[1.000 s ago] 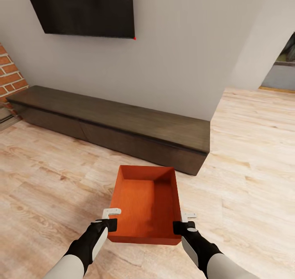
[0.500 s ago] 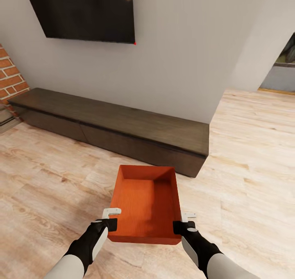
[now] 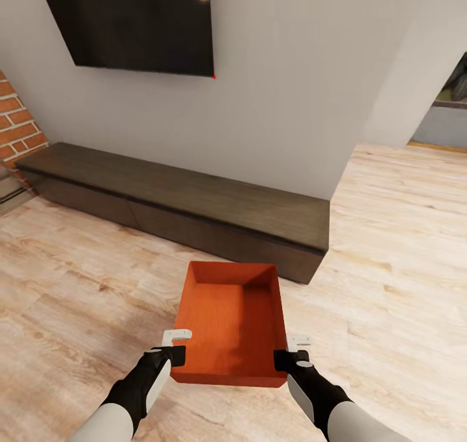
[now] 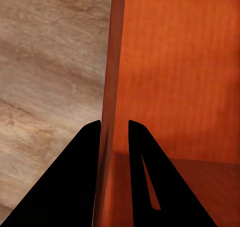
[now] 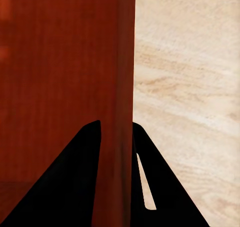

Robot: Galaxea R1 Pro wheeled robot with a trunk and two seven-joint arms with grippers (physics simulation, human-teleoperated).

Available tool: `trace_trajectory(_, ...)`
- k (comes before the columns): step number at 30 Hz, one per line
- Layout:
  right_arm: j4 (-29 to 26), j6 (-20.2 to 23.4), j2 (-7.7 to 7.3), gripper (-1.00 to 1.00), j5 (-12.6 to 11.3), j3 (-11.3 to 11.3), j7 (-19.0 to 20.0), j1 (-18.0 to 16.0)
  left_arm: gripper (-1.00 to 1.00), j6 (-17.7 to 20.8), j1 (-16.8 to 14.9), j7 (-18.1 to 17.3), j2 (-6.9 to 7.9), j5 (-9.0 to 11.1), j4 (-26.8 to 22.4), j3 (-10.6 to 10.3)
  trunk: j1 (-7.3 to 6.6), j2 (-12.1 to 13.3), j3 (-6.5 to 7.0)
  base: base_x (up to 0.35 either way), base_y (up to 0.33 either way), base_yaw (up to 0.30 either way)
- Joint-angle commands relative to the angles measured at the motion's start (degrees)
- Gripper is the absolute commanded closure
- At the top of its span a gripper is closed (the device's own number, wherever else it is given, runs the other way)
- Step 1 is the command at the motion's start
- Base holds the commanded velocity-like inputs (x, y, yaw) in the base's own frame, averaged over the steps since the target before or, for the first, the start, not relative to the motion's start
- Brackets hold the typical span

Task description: Move the two storage containers from the living room to the garage. In the garage, place one container on the floor and stack the other container on top of it (either order is fine).

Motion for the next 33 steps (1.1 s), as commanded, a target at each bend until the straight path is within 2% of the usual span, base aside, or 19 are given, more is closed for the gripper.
trace_trajectory(1, -0.3, -0.16, -0.09, 1.0, 0.99, -0.78, -0.64, -0.06, 1.0, 0.53, 0.03, 1.65, 0.07, -0.81, 0.05, 0.27, -0.23, 0.4, 0.15, 0.0, 0.0, 0.0)
trace_trajectory(33, -0.24, -0.16, -0.13, 1.0, 0.99, -0.78, -0.65, -0.06, 1.0, 0.53, 0.03, 1.65, 0.07, -0.81, -0.05, 0.27, -7.26, 13.23, 5.89, 0.0, 0.0, 0.0)
